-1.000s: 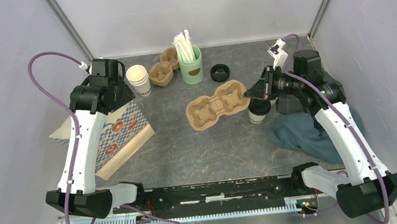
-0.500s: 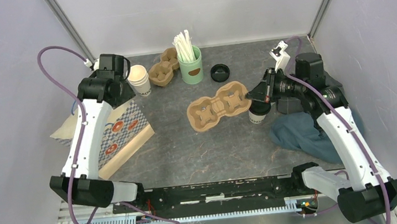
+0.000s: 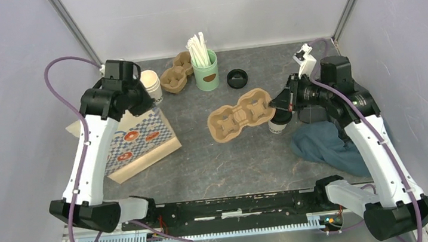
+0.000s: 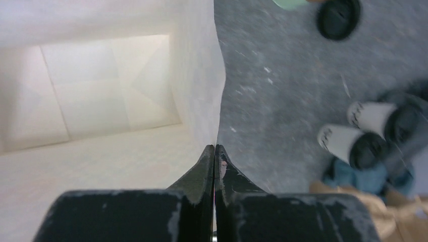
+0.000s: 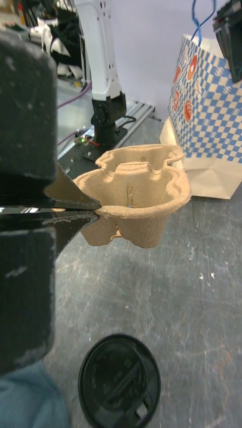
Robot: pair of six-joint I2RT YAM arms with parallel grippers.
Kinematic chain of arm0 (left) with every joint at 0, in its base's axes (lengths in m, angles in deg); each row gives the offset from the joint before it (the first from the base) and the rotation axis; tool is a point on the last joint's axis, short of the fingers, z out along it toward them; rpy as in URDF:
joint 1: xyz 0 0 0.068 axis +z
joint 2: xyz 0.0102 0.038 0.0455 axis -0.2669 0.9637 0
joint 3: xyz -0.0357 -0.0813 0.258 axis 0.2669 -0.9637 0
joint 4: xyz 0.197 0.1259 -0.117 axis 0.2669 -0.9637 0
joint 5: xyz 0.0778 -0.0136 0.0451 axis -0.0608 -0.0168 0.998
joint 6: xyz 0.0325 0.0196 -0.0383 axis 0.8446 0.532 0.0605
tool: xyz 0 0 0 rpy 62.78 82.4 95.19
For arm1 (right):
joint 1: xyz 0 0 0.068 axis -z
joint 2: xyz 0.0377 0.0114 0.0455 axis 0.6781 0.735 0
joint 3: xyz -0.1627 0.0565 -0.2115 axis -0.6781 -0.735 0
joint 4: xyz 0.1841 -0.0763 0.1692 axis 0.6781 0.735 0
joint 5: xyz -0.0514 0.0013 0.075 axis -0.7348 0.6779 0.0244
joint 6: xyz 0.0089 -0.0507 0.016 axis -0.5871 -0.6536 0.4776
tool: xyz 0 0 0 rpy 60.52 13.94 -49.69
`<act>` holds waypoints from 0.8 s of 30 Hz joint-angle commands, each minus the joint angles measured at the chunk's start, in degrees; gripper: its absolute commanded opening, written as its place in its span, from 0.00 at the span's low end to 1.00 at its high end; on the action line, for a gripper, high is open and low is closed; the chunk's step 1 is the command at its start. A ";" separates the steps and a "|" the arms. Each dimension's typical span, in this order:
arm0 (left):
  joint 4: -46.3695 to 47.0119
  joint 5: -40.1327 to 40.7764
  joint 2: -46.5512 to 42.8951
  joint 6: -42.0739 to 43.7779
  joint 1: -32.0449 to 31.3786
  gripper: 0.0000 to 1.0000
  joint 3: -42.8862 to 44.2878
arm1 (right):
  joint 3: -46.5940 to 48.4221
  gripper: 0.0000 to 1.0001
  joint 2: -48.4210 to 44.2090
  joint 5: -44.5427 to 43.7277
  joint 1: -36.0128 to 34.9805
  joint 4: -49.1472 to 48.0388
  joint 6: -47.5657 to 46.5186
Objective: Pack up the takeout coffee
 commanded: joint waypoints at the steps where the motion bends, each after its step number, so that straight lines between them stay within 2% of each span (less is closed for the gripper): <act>1: 3.88 -10.68 -2.97 -6.37 -8.28 0.02 0.31 | 6.49 0.00 -0.48 -5.52 -0.12 4.02 -4.31; 8: 14.11 -8.36 3.14 -14.66 -26.96 0.02 -0.01 | 13.75 0.00 -0.88 -14.59 -0.06 11.51 -6.46; 13: 16.81 -2.79 9.38 -17.96 -35.82 0.03 4.65 | 19.21 0.00 -0.95 -21.80 -0.09 18.00 -8.12; 16: 16.83 -1.29 12.63 -18.43 -39.45 0.05 7.67 | 18.49 0.00 -3.13 -26.89 -0.15 18.50 -9.50; 20: 15.08 -0.50 14.54 -17.85 -40.55 0.23 10.24 | 18.50 0.00 -4.61 -31.37 -0.07 19.56 -11.52; 24: 14.08 -0.36 13.42 -15.83 -40.72 0.44 14.44 | 23.03 0.00 -4.35 -33.24 -0.10 21.01 -13.07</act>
